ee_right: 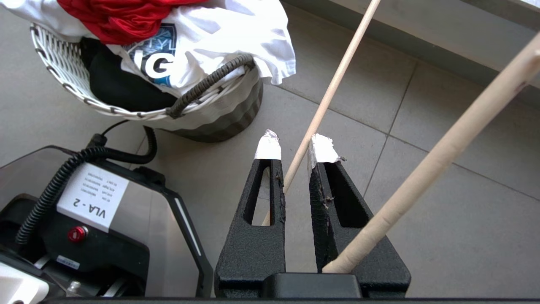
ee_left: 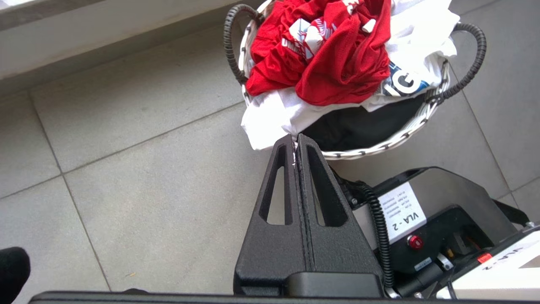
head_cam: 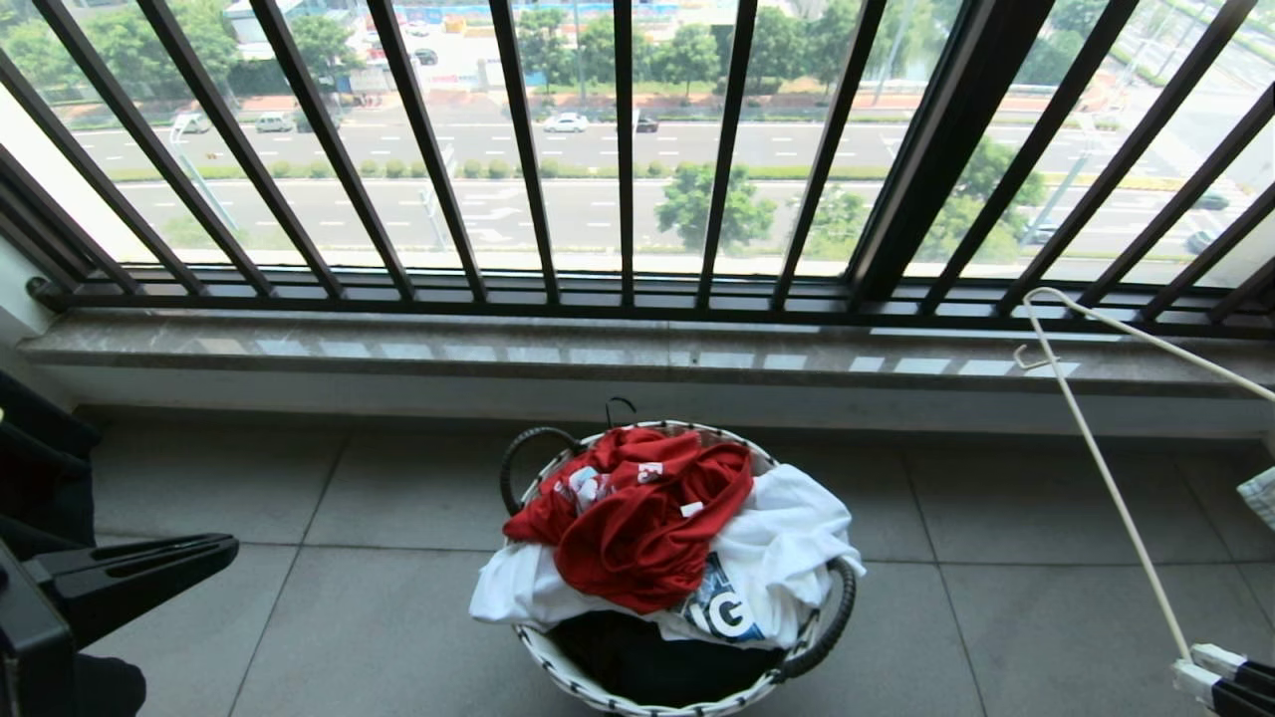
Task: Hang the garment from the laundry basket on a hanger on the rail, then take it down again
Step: Pick up clothes from the basket
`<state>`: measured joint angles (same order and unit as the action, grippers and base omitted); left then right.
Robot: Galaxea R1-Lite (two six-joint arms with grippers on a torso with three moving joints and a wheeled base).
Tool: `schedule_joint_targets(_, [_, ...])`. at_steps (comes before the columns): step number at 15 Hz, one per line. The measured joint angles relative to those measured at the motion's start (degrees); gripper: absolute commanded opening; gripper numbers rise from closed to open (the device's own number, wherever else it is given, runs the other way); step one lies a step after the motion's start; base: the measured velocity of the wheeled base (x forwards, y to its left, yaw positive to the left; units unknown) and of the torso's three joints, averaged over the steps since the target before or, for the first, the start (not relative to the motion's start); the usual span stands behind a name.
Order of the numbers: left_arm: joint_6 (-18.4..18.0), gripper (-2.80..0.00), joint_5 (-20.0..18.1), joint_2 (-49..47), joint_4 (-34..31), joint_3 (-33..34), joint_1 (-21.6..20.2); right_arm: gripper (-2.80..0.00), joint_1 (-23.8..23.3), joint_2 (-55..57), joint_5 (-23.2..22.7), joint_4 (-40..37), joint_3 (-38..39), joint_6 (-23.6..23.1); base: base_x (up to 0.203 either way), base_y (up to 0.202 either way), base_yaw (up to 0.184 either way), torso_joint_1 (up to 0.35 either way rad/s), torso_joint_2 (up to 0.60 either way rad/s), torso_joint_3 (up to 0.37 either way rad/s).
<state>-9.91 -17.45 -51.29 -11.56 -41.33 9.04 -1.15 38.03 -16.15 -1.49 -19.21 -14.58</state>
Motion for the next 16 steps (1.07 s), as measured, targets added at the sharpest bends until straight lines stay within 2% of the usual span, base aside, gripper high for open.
schedule_joint_targets(3, [0.62, -2.8, 1.03, -12.78, -3.98, -6.84, 7.85, -2.8, -0.04, -0.04, 0.09, -0.13, -0.21, 0.07, 0.0, 0.0, 0.0, 0.0, 0.0, 0.0])
schedule_joint_targets(5, [2.11, -2.8, 2.06, -19.7, -4.95, -10.15, 11.26, -2.8, -0.09, -0.17, 0.11, -0.16, -0.05, 0.02, 0.0, 0.0, 0.0, 0.0, 0.0, 0.0])
schedule_joint_targets(12, [2.84, -2.8, 4.19, -42.29, -5.32, -23.25, 15.56, -2.8, -0.01, 0.88, 0.0, -0.09, -0.1, -0.27, 0.0, 0.0, 0.0, 0.0, 0.0, 0.0])
schedule_joint_targets(13, [2.8, 0.0, 4.81, -44.99, -5.28, -25.47, 16.08, -2.8, -0.01, 1.32, 0.0, -0.09, -0.05, -0.27, 0.0, 0.0, 0.0, 0.0, 0.0, 0.0])
schedule_joint_targets(16, [3.13, 0.0, 8.65, -52.13, -5.33, -30.97, 19.02, -2.8, 0.0, 2.35, 0.01, -0.09, 0.15, -0.43, 0.0, 0.0, 0.0, 0.0, 0.0, 0.0])
